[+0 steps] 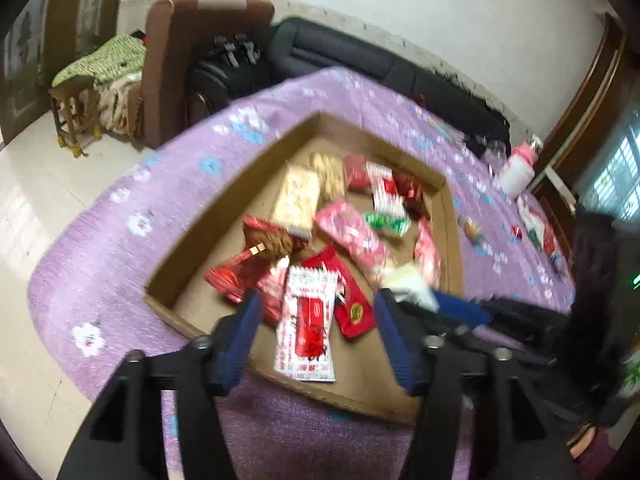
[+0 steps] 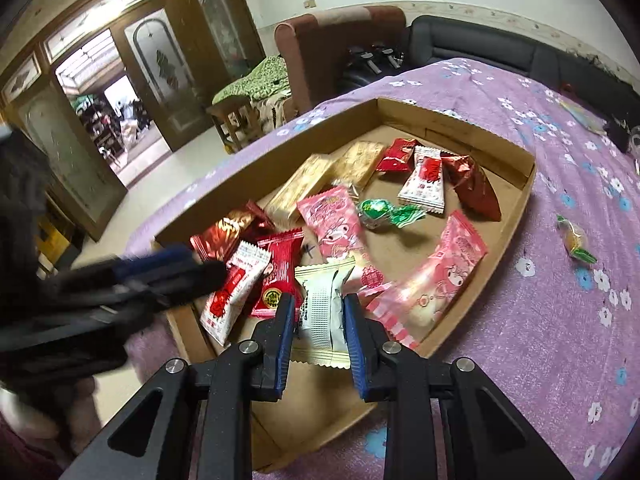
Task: Organize snacks
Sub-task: 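Carry both held packets over the cardboard box and open both tools, then withdraw both tools from the box back over the table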
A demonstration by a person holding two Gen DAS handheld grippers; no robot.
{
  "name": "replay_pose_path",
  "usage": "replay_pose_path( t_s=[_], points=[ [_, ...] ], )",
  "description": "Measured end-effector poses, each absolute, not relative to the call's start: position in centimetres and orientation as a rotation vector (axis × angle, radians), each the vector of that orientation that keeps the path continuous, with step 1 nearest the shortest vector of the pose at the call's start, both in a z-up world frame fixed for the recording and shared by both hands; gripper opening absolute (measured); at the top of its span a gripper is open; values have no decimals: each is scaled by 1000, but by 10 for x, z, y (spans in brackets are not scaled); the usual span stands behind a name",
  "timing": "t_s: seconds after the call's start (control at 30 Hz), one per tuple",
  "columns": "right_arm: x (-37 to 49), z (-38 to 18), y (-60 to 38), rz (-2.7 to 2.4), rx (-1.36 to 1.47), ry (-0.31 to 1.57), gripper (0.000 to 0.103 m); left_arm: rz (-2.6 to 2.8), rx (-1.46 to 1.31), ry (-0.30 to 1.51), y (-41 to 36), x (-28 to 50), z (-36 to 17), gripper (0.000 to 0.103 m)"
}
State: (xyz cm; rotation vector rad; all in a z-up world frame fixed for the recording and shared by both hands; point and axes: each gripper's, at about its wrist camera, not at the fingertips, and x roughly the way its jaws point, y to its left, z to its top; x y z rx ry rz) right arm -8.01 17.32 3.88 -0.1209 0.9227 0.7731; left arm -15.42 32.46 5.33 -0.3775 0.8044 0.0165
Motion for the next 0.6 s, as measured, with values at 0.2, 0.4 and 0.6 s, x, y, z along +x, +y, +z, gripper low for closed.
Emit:
replay_pose_path(
  t_s=[0.2,0.4,0.6],
  points=[
    [-87,42,168,769,-126,895,49,108,-258,722,311,-169,78,80],
    [-95,56,148,741,-126,830,57,177,-133,701,288,-172,85,83],
    [-93,62,111,681,-82,811,62,211,-70,733,270,-169,83,84]
  ],
)
